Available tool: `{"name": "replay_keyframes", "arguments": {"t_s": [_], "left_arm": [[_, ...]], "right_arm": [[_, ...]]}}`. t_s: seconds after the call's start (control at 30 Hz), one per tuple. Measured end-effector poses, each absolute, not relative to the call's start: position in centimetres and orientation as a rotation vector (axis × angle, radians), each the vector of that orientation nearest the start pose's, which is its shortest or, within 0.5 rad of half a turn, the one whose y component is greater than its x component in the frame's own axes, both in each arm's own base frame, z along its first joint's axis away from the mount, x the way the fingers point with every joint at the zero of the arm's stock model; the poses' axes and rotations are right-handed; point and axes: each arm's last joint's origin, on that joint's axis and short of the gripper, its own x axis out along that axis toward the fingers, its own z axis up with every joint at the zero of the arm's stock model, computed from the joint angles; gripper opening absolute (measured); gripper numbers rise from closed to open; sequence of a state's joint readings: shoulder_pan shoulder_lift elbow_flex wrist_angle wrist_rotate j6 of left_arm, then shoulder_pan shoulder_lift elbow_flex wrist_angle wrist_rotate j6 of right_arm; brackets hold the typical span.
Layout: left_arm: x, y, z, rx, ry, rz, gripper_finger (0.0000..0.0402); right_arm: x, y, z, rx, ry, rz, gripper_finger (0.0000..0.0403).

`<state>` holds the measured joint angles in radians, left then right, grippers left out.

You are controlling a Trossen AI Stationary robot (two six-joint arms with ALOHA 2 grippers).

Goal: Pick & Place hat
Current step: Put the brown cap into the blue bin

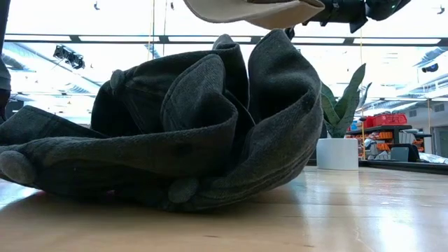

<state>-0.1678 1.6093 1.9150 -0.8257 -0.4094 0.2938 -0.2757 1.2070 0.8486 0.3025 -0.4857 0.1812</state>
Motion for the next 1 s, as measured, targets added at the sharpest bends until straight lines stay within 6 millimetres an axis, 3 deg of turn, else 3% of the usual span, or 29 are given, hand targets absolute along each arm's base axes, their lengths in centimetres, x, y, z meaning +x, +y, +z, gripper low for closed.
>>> {"name": "replay_keyframes", "arguments": {"t_s": [0.2,0.33,0.53,0.8,1.0], "left_arm": [[32.0,-4.3,46.4,0.163,0.474,0.231,0.0212],[31.6,-3.7,46.9,-0.051,0.443,0.333,0.0241],[31.6,-2.5,46.8,-0.417,0.397,0.439,0.0247],[31.3,-1.3,46.1,-0.666,0.417,0.530,0.0247],[31.3,-1.4,45.6,-0.814,0.435,0.564,0.0250]], "right_arm": [[24.8,-5.8,32.9,0.174,0.041,0.196,0.0001],[23.4,-5.4,34.3,0.127,-0.020,0.195,0.0001],[20.5,-4.6,36.7,0.035,-0.138,0.194,0.0000],[17.4,-3.7,38.8,-0.039,-0.253,0.178,0.0000],[16.2,-3.5,39.5,-0.116,-0.302,0.135,0.0000]]}}
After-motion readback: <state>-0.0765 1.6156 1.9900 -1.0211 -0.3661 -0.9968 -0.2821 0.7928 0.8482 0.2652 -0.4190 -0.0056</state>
